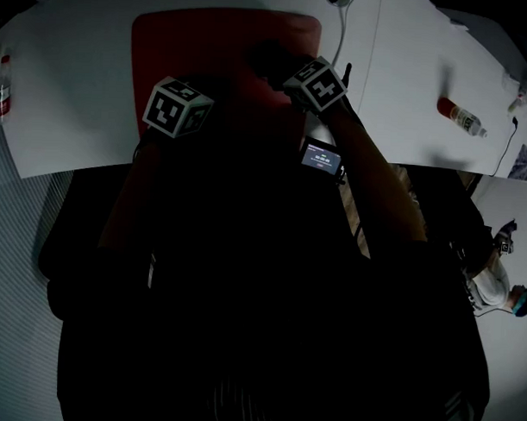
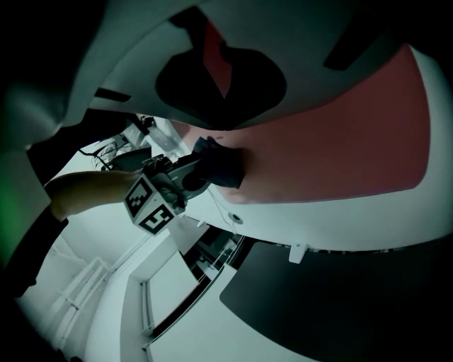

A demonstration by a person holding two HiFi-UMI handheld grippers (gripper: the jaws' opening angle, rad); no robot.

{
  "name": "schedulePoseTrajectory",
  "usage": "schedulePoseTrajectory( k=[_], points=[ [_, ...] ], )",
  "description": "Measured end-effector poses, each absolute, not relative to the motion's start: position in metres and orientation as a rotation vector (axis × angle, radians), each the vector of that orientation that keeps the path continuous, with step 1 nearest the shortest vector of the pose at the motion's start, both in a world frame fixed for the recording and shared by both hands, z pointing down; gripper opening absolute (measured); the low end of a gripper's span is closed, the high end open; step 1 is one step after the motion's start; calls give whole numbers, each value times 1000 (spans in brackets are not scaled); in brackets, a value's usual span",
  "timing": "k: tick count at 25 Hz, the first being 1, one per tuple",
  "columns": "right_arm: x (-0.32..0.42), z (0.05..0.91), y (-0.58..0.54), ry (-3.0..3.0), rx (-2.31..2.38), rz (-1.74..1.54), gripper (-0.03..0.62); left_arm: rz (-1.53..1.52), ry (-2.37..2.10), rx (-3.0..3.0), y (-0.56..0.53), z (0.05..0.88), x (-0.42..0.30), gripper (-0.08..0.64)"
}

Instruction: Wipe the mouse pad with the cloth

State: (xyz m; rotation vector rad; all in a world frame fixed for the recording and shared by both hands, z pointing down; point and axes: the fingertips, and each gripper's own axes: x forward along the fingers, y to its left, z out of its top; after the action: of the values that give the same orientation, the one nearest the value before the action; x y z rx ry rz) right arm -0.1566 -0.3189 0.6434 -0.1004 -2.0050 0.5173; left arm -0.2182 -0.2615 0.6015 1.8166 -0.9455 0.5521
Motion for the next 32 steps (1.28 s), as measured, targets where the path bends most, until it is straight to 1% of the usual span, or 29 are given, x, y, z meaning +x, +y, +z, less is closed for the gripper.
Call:
schedulePoseTrajectory(
  k=[2,6,13,20,27,32],
  points=[
    [-157,647,-315,-1994,-107,520,67,578,-931,1809,-265,612,-218,8],
    [-161,648,-319,-2006,-85,568,67,521,-901,1773,-277,624,-217,8],
    [-162,649,-324,-2028,-69,617,67,723,-971,1744,-280,662,-232,8],
    [-159,638,-335,-2055,-57,604,67,752,-985,1764,-276,667,-225,8],
    [-150,623,-409,-2112,89,474,67,763,-966,1767,-276,665,-223,8],
    [-164,633,-413,-2084,0,304,67,761,-979,1771,-276,666,-224,8]
  ],
)
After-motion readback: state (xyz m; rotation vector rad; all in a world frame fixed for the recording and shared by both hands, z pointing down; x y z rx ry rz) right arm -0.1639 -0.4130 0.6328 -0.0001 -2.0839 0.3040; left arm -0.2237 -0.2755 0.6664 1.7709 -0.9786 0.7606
